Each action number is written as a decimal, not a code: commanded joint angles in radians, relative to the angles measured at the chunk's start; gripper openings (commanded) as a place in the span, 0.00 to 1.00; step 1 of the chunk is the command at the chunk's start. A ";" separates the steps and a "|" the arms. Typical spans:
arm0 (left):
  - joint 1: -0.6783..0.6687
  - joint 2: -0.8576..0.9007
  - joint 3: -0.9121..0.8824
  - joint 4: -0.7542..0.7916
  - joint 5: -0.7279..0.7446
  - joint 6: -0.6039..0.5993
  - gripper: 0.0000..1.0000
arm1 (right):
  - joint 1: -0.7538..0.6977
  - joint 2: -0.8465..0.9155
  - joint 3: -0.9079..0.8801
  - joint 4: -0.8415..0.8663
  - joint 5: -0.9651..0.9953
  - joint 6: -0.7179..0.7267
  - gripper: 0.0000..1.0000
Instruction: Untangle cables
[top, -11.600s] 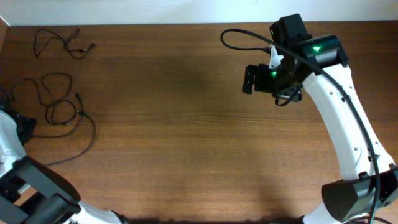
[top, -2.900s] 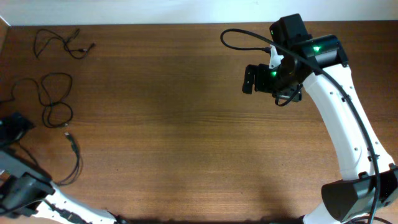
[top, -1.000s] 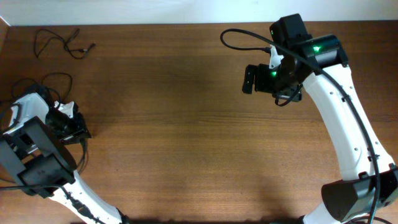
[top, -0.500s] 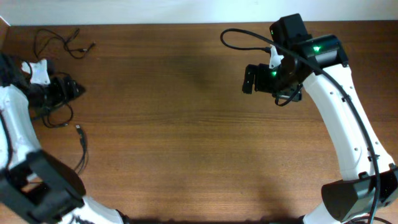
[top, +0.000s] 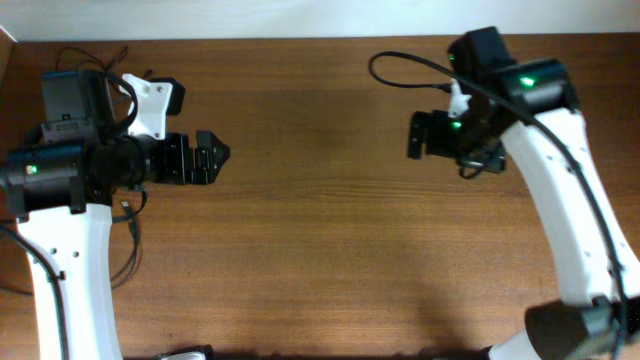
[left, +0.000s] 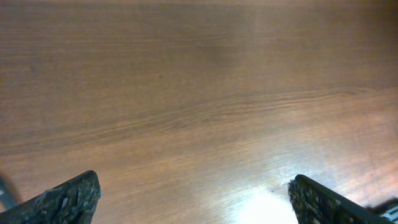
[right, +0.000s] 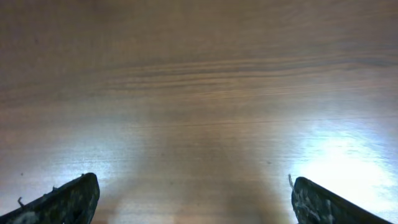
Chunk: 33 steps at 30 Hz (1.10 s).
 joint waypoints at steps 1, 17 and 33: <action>-0.003 -0.008 0.016 -0.001 -0.053 0.005 0.99 | 0.004 -0.202 0.014 -0.040 0.058 -0.007 0.98; -0.003 -0.008 0.016 -0.002 -0.053 0.005 0.99 | 0.055 -0.763 -0.108 -0.172 0.151 -0.007 0.98; -0.003 -0.008 0.016 -0.002 -0.053 0.005 0.99 | 0.053 -0.766 -0.110 -0.174 0.151 -0.007 0.98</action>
